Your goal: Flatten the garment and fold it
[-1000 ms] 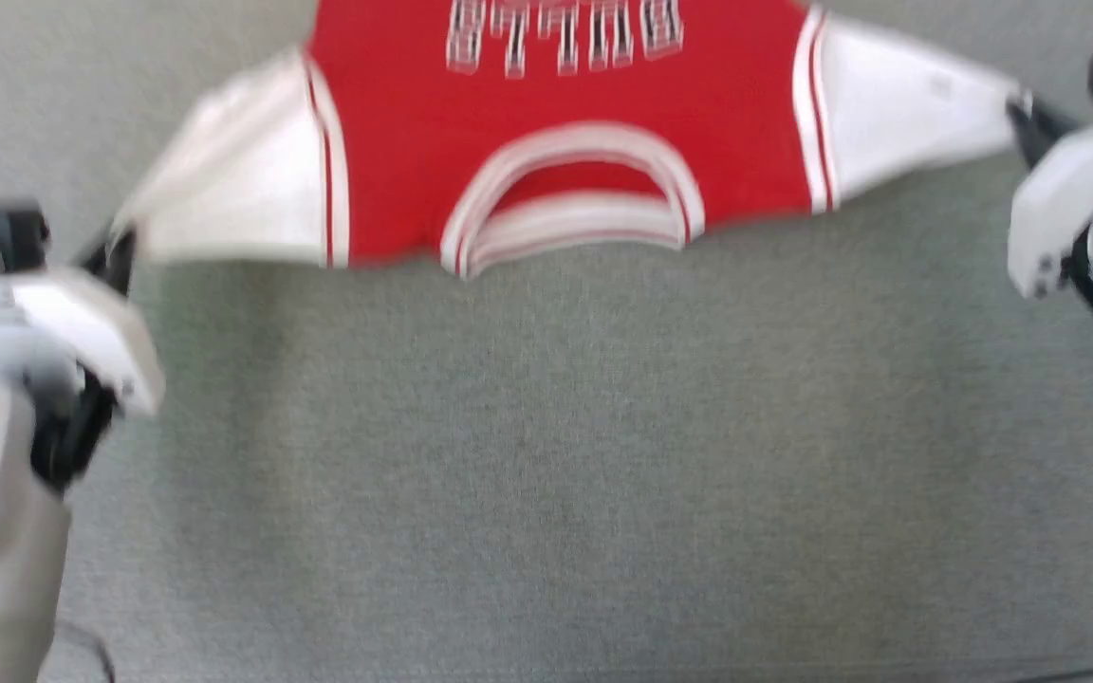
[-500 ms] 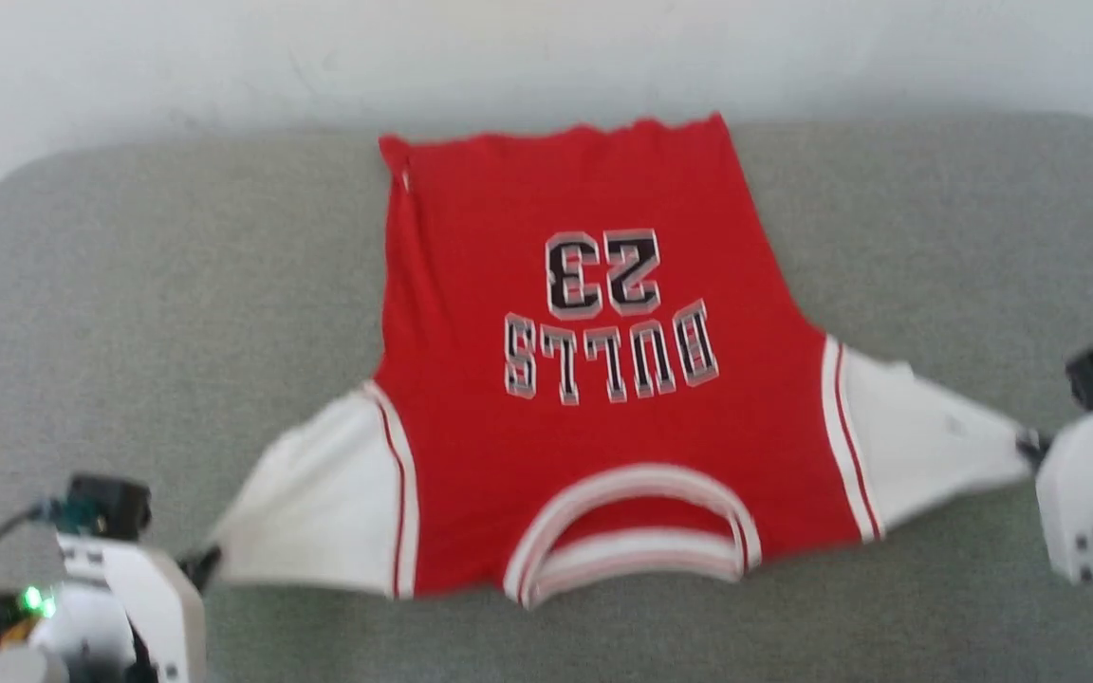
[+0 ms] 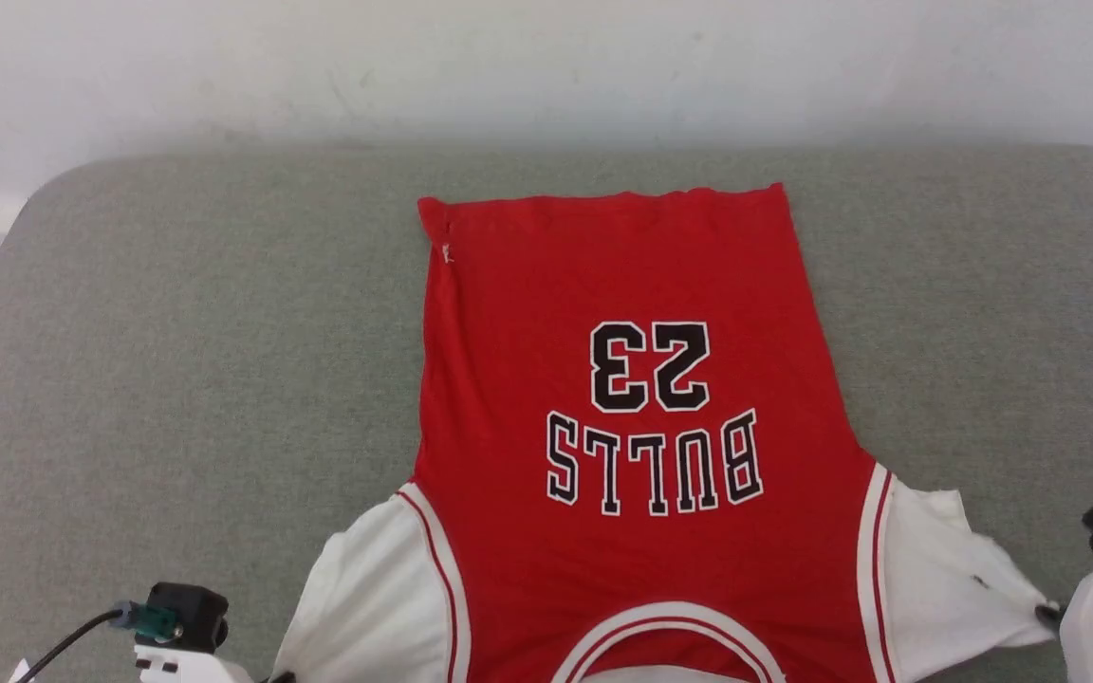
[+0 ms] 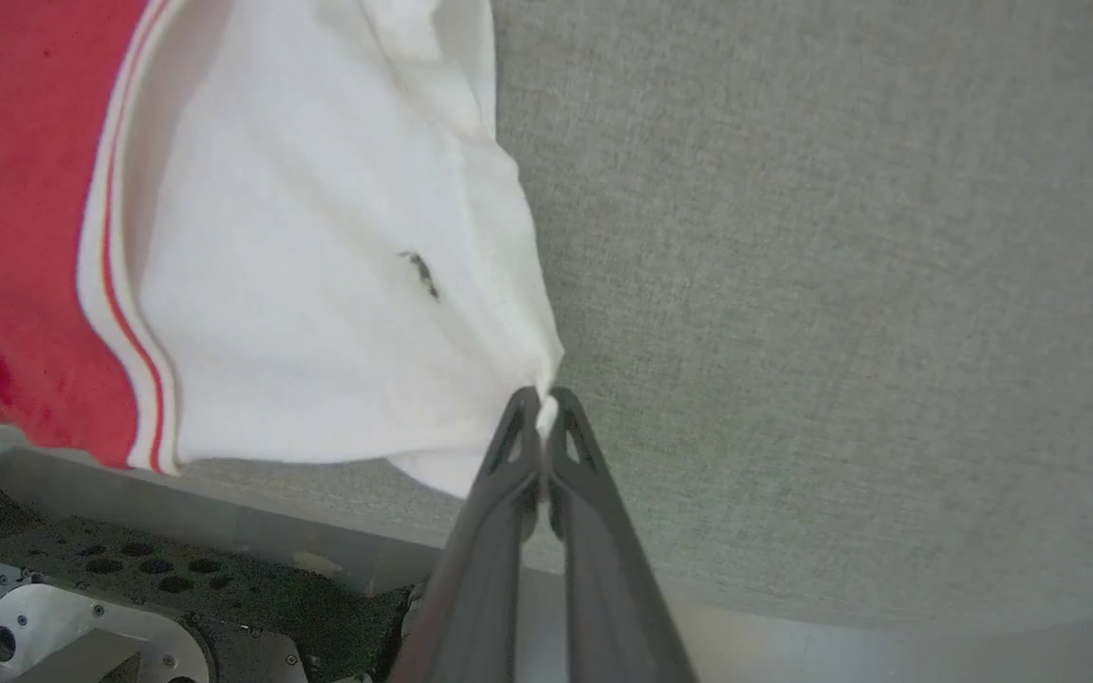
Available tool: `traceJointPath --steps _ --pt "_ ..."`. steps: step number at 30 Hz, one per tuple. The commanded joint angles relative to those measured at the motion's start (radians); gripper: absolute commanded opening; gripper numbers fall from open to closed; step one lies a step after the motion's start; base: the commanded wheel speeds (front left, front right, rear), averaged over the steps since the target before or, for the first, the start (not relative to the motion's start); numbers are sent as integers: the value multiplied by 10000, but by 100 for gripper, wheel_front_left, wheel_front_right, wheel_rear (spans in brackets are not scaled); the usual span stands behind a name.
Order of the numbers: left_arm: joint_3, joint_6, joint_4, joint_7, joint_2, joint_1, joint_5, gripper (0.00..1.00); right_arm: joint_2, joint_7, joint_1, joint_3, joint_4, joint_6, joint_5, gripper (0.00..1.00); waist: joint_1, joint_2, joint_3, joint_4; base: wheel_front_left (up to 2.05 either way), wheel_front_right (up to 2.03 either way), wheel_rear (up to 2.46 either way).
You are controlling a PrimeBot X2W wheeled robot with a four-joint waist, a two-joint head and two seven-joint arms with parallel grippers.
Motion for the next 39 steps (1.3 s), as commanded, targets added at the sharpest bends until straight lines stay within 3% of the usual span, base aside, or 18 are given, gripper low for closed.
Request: traceJointPath --steps 1,10,17,27,39 --pt "-7 86 -121 -43 -106 -8 -50 0 95 -47 -83 -240 -256 -23 -143 100 0 -1 227 173 0 0 0" --pt "-135 459 -1310 -309 -1217 -269 -550 0 482 11 -1908 -1175 -1701 -23 -129 100 0 -1 1494 1086 0 0 0" --pt "-453 920 -2383 -1157 -1936 -386 117 0 829 463 -4281 -1481 -1379 -23 -378 100 0 -1 2896 2261 0 0 0" --pt "-1643 894 -2395 -2098 -3193 -1047 890 0 25 1198 -7534 -850 575 -23 -1496 100 0 -1 4614 3712 0 0 0" --pt "-2268 463 -1918 -2560 -3669 -1579 1059 0 -304 1936 -10157 -1080 3381 -23 -3141 100 0 -1 5603 4489 0 0 0"
